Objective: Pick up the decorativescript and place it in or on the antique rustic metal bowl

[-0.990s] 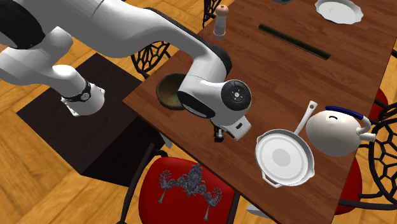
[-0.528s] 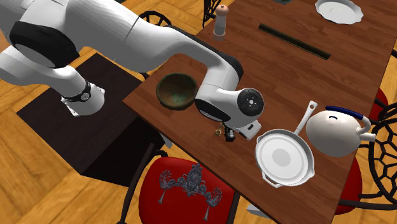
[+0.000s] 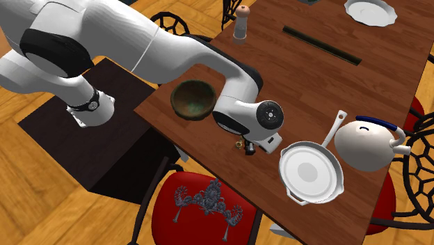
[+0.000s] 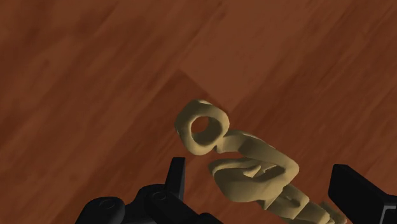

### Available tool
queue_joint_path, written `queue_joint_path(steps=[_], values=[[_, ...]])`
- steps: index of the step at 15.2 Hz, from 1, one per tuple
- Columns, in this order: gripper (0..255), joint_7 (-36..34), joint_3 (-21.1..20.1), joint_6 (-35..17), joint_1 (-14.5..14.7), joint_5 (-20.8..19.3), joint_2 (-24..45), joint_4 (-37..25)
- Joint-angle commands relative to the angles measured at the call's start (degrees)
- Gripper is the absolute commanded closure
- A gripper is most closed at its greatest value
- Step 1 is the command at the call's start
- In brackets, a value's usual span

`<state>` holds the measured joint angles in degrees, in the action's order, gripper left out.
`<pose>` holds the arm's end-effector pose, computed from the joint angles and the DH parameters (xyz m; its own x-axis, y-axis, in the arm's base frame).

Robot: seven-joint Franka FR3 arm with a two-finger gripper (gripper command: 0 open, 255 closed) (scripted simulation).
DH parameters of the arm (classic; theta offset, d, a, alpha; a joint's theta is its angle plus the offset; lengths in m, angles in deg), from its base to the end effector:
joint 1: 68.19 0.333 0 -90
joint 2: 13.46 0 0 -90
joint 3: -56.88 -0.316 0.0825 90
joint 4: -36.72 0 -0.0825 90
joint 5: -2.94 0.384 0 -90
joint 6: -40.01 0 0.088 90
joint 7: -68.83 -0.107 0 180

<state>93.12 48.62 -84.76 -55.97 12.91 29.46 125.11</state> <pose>0.6537 0.2361 0.2057 0.7998 0.5999 -0.0202 0.5757 -0.7761 -0.2575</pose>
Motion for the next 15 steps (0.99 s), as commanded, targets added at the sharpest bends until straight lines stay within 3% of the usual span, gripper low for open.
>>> queue_joint_path(steps=[1, 4, 5, 15], values=[[0, 0.0, 0.0, 0.0, 0.0, 0.0, 0.1, 0.0], [0, 0.0, 0.0, 0.0, 0.0, 0.0, 0.1, 0.0], [255, 0.0, 0.0, 0.0, 0.0, 0.0, 0.1, 0.0], [255, -0.1, 0.0, 0.4, 0.0, 0.0, -0.5, 0.0]])
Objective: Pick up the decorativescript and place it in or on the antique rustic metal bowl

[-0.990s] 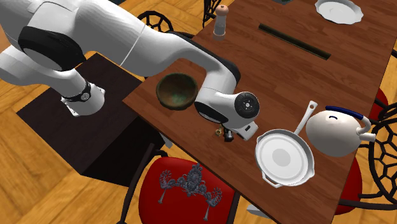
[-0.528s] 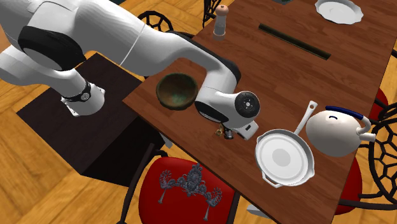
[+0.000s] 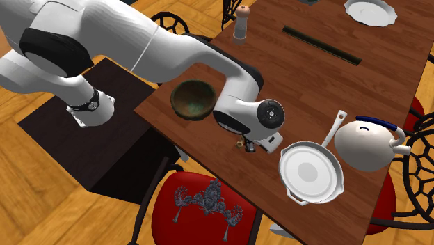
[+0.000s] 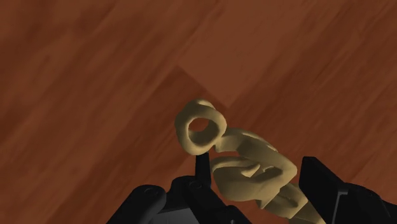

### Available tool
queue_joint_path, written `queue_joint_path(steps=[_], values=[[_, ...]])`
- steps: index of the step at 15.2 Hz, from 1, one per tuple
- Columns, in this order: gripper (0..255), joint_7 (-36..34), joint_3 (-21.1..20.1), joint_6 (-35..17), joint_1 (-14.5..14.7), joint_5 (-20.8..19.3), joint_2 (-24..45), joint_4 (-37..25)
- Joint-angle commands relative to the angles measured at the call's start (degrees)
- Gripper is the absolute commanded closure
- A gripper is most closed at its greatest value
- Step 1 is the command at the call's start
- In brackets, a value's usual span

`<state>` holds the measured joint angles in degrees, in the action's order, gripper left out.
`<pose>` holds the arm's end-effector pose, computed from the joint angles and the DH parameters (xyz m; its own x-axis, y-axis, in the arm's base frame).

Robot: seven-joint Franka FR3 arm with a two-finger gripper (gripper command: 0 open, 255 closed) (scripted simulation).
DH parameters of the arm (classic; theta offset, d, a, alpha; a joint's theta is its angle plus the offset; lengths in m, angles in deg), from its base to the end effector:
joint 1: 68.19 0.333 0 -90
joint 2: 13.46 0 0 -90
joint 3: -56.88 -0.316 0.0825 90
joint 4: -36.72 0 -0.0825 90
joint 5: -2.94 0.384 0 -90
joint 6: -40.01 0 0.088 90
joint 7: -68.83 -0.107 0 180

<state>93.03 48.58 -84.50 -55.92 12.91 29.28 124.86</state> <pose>0.6545 0.2374 0.2094 0.7996 0.6003 -0.0174 0.5766 -0.7755 -0.2571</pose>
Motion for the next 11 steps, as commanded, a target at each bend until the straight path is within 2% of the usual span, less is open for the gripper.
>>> queue_joint_path(steps=[1, 11], values=[[255, -0.1, 0.0, 0.6, -0.1, 0.0, -0.8, 0.3], [255, -1.1, -0.1, 5.6, -0.3, 0.0, -5.3, -0.3]])
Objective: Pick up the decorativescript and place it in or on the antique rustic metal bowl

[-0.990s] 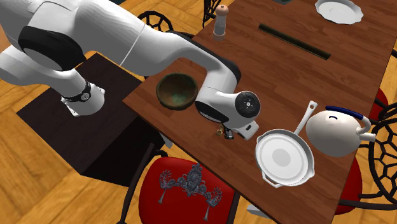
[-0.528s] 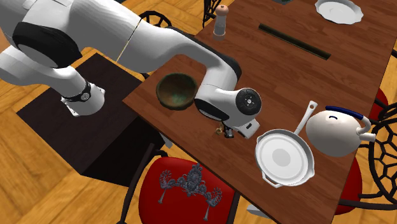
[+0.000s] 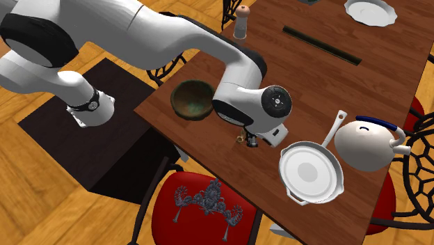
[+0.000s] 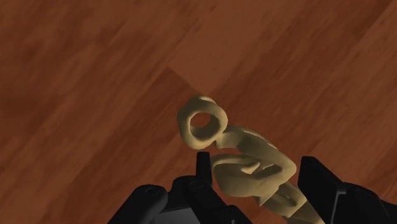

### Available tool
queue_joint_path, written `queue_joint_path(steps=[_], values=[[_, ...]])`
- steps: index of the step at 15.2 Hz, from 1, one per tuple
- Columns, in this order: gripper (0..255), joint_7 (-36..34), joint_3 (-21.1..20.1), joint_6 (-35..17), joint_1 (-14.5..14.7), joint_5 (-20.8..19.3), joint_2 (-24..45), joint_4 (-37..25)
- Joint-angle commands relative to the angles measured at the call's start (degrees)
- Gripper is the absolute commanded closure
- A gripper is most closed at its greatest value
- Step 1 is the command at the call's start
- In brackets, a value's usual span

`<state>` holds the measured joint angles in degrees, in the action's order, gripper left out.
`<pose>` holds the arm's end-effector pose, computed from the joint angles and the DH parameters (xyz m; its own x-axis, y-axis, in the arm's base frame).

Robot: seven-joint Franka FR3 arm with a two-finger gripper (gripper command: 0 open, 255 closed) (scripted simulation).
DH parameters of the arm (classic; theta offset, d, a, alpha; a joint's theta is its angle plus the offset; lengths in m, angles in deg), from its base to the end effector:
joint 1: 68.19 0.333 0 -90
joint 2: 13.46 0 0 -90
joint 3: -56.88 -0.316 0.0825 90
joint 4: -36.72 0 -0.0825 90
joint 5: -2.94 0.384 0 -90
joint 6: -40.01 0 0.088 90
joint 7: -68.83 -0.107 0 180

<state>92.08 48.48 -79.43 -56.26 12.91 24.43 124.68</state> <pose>0.6541 0.2357 0.2628 0.8000 0.5997 -0.0197 0.5756 -0.7762 -0.2573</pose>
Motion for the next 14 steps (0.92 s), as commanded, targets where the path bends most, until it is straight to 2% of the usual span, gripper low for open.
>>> queue_joint_path(steps=[1, 14], values=[[255, -0.3, 0.0, 1.1, 0.0, 0.0, -0.9, -0.2], [255, -1.7, -0.2, 8.5, -0.2, -0.1, -5.4, -3.3]])
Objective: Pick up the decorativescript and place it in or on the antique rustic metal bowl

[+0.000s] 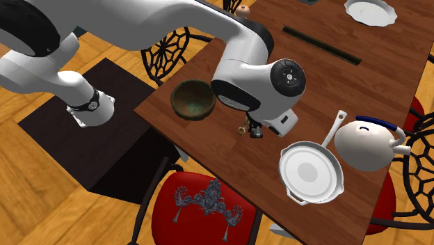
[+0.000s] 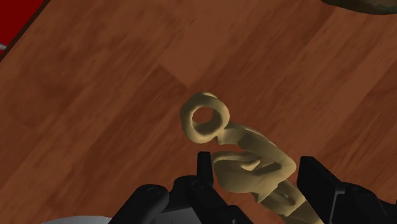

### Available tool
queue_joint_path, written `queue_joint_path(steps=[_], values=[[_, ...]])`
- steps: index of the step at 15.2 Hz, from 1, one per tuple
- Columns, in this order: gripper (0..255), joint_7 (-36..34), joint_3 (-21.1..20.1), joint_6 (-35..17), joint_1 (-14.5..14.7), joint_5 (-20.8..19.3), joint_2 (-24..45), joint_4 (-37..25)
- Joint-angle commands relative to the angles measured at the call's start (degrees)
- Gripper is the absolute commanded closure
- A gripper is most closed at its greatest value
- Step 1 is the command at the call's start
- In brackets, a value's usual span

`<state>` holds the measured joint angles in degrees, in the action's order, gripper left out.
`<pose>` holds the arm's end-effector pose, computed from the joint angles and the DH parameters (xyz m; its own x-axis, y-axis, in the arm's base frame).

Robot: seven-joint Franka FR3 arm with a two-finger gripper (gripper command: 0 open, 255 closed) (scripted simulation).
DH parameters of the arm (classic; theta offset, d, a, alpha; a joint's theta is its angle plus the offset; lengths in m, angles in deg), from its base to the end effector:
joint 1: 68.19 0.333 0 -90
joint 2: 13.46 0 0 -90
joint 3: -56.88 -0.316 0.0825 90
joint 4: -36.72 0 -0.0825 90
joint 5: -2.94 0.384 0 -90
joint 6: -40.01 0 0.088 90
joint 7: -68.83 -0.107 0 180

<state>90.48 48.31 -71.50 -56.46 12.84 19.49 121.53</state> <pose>0.6543 0.2364 0.3369 0.8001 0.5996 -0.0198 0.5754 -0.7763 -0.2574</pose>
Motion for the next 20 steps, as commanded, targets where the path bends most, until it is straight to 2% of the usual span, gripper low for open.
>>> queue_joint_path(steps=[1, 7, 13, 20], values=[[255, -0.2, 0.0, 1.2, 0.0, 0.0, -0.7, -0.5], [255, -0.9, -0.1, 4.6, -0.1, 0.0, -2.0, -2.6], [255, 0.4, -1.0, -2.9, -0.7, 2.5, -16.6, 19.3], [255, 1.6, -2.1, -7.7, -0.4, 6.1, -31.8, 39.2]])
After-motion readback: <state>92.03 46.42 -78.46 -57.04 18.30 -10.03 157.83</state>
